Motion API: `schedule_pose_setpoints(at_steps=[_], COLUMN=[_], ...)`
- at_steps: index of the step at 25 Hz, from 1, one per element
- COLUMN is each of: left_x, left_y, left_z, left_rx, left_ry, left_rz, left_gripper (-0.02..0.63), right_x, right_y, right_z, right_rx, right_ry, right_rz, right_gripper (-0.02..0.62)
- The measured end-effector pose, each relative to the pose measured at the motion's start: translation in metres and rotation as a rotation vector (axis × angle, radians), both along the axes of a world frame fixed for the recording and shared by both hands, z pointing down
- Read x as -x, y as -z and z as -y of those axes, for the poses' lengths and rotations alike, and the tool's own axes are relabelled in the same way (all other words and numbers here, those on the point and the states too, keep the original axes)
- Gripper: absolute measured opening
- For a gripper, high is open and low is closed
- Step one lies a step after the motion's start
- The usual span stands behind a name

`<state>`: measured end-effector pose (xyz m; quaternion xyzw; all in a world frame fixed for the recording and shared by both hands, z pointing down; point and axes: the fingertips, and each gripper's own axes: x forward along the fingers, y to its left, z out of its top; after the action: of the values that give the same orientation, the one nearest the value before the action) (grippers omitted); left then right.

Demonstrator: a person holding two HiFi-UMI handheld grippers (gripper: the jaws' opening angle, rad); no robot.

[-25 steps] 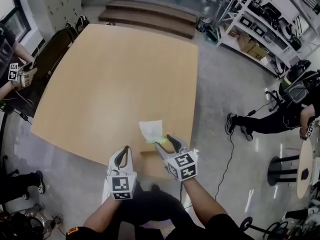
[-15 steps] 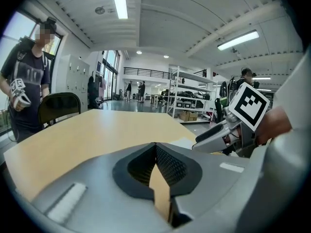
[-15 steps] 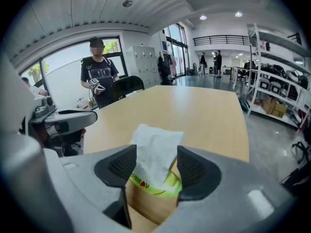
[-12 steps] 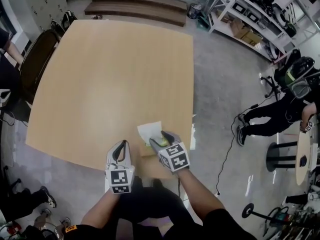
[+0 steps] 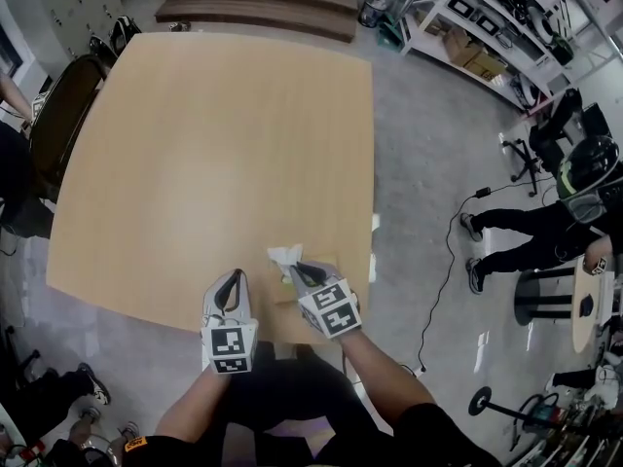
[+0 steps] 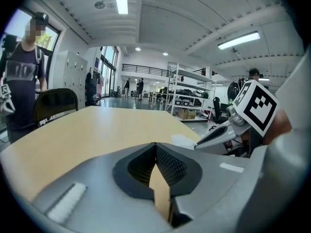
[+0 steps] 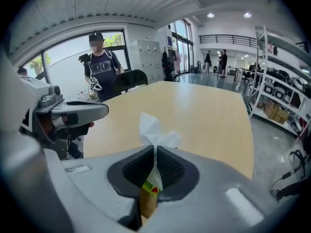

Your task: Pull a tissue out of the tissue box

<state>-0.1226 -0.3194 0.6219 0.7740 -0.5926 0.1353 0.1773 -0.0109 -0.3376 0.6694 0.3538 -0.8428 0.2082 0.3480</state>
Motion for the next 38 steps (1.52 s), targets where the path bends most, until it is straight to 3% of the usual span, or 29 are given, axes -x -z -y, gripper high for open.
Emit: schedule_pose_setpoints(at_steps=[9, 21, 38], left_x=[-0.006, -0.029, -0.075], left_y=[0.002, 0.03, 0.044], left_z=[0.0, -0.019, -0.128], left_rx=[-0.02, -0.077, -0.082], left_ry=[-0.01, 0.029, 0.2], left_rz=[-0.017, -0.033, -0.035], left_gripper=[0.018, 0.018, 0.018], right_x=[-0.007, -0.035, -0.091], right_y=[0.02, 0.085, 0.095], right_z=[0.01, -0.002, -0.104], right_rx=[-0.052, -0.196, -0.282], right_ry=[-0.06, -0.099, -0.008], right_rz=[0.076, 0.188, 0.246], right_gripper=[0.003, 0.003, 0.003])
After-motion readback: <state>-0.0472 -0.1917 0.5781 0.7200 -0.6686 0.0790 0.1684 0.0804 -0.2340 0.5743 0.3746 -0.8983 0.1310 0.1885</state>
